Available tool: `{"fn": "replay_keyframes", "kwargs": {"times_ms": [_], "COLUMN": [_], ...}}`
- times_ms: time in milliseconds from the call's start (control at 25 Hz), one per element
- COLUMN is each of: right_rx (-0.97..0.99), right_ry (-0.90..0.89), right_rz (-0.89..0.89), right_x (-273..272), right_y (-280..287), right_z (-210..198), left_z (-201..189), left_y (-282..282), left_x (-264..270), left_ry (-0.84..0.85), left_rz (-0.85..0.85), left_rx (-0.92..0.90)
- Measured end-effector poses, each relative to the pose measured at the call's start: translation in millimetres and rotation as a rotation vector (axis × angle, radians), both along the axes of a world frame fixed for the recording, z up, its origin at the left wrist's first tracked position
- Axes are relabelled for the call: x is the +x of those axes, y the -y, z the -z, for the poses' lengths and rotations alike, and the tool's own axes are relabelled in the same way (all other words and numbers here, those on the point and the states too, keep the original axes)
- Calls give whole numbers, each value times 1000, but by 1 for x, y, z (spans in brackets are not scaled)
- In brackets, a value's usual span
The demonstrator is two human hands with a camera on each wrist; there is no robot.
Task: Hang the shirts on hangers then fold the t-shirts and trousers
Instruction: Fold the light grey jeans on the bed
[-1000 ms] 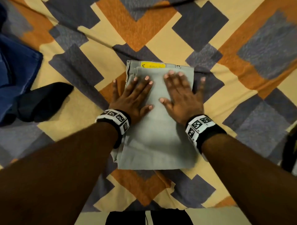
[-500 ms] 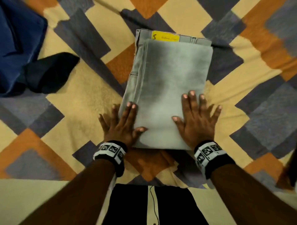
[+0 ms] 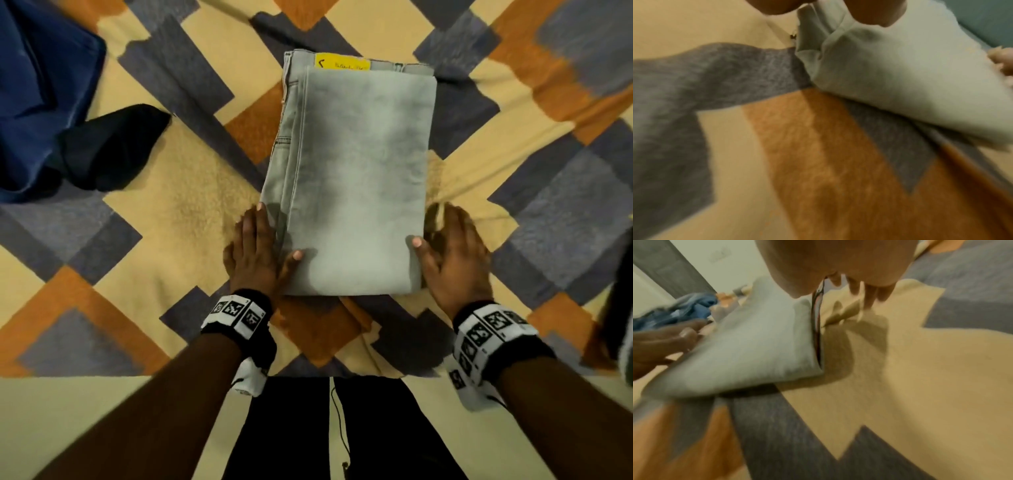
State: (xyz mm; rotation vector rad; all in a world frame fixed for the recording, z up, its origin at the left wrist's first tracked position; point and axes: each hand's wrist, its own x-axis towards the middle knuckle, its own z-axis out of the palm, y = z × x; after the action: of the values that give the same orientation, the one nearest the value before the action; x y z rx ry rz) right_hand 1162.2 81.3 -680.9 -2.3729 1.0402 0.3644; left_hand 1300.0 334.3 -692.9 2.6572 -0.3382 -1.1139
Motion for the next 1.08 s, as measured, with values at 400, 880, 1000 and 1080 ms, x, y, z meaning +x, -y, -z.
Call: {"fn": "replay_keyframes", "kwargs": {"times_ms": [400, 880, 1000, 1080], "right_rx": [971, 827, 711, 583], "right_ry": [282, 673, 790, 818], "right_rz": [643, 701, 831, 886], "right_x": [71, -41, -78, -105], "right_y": [0, 271, 349, 396], "right_z": [-3, -101, -109, -105], "left_z": [-39, -143, -148, -143], "left_y": [70, 388, 508, 584], "left_x": [64, -26, -35, -43], "left_ry": [-187, 98, 154, 150], "left_rz": [-438, -72, 168, 340], "left_rx": [15, -399, -436, -449]}}
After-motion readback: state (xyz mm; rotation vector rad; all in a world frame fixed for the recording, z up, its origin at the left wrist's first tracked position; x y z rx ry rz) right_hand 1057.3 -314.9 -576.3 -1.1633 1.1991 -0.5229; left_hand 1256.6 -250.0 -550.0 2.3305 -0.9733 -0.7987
